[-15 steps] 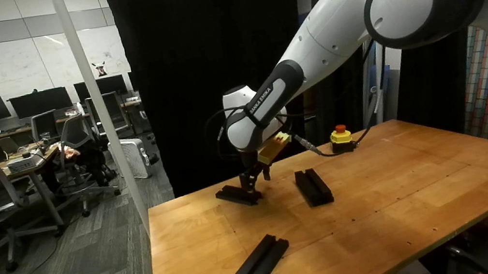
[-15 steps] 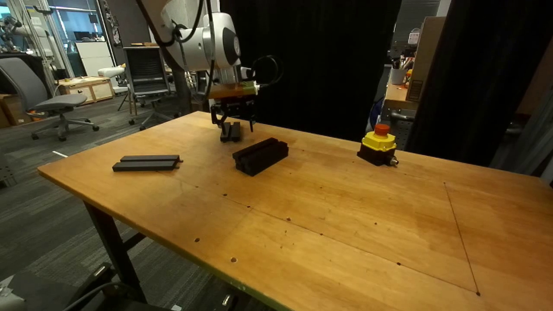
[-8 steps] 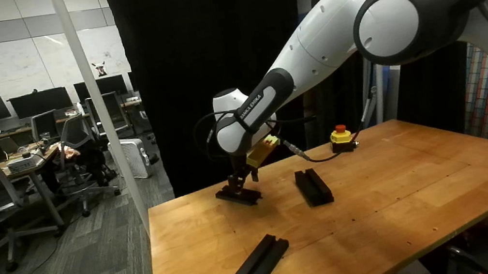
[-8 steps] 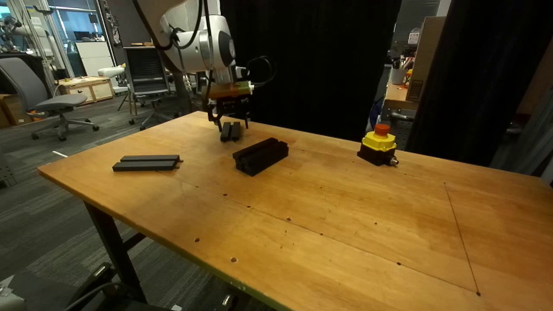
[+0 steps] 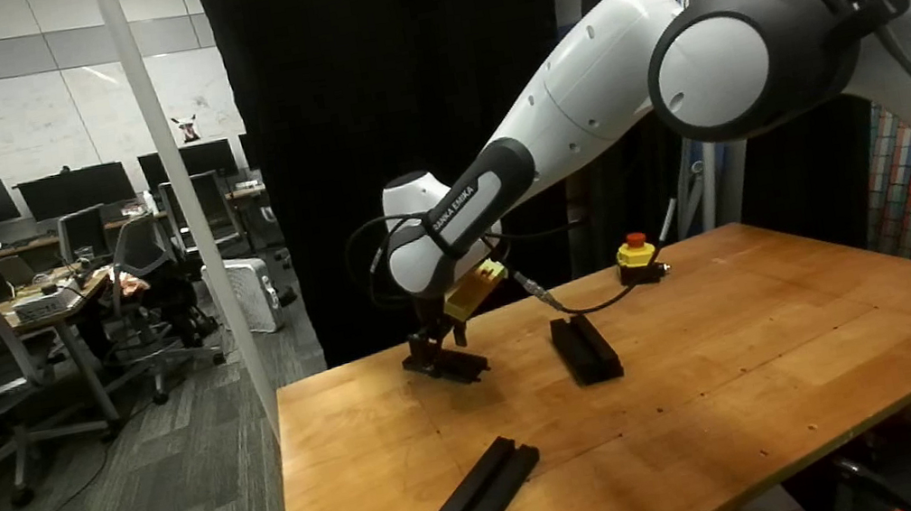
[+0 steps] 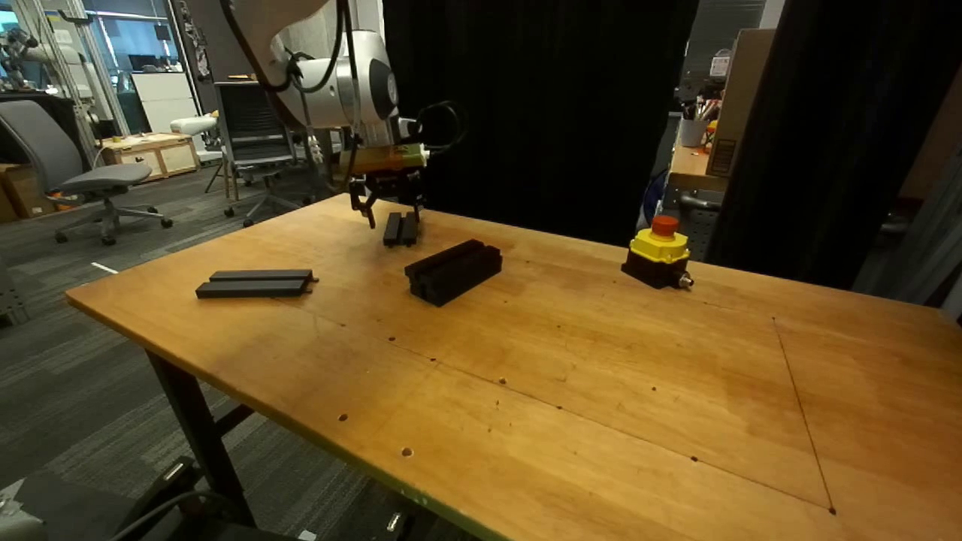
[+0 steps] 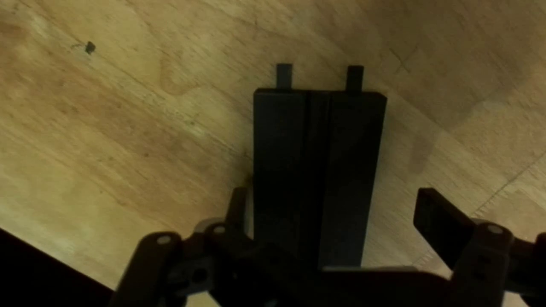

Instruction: Stack up the black pads

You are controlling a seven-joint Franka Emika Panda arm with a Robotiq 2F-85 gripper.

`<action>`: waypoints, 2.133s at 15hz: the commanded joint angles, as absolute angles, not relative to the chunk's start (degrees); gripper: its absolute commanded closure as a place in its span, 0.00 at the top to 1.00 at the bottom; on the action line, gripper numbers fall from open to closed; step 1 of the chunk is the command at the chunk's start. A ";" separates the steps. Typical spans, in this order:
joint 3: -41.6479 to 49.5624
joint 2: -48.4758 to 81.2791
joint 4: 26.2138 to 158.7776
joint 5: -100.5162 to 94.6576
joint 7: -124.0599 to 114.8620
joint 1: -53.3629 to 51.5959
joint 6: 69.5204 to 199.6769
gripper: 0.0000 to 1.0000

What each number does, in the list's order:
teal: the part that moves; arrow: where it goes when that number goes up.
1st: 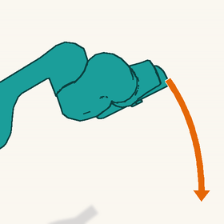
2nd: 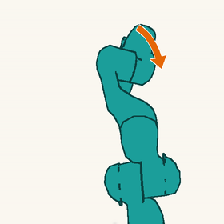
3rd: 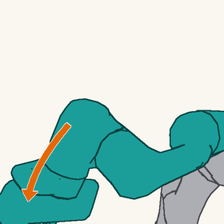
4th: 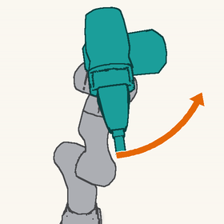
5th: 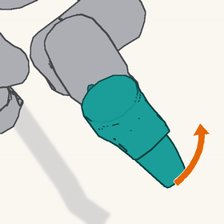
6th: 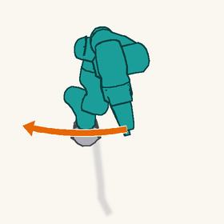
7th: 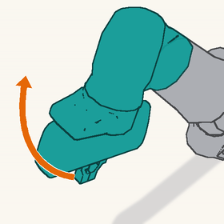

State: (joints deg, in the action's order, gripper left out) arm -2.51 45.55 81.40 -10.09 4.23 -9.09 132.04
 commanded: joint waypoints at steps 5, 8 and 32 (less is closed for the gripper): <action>-2.75 49.66 75.62 -9.22 5.41 -8.11 131.02 1.00; -2.66 50.04 74.76 -9.35 5.53 -7.96 130.86 1.00; -3.05 44.79 78.32 -1.56 3.11 -3.08 124.31 0.45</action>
